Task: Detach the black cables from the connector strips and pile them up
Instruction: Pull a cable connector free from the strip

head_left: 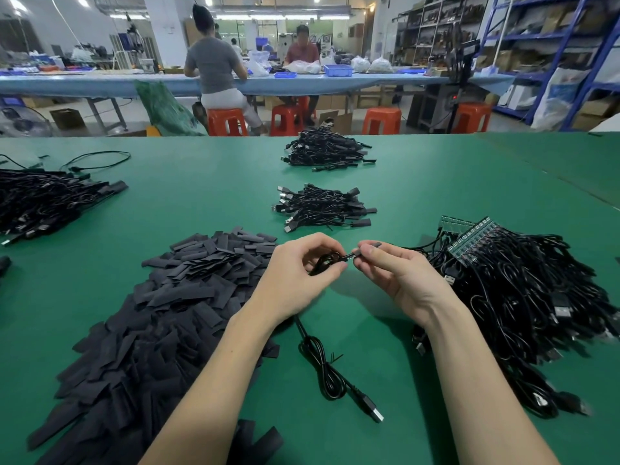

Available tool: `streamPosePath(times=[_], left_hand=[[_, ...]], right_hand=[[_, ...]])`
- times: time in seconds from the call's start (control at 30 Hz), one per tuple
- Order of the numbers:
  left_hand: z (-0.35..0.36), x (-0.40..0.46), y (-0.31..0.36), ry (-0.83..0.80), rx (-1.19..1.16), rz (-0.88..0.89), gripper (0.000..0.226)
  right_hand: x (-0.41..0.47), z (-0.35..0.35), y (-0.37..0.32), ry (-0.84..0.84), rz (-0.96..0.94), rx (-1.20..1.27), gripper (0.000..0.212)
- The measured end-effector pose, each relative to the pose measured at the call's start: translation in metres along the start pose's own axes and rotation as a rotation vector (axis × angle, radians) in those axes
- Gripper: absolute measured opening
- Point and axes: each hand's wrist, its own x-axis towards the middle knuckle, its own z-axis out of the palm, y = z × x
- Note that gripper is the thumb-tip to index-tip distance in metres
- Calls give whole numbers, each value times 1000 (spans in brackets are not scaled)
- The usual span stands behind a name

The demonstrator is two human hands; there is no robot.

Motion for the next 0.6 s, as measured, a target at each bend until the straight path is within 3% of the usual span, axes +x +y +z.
streamPosePath(times=[0.6], left_hand=[[-3,-1,1,-28,-106,-59,11]], right_hand=[[-4,2,-1,-127,9,-111,15]])
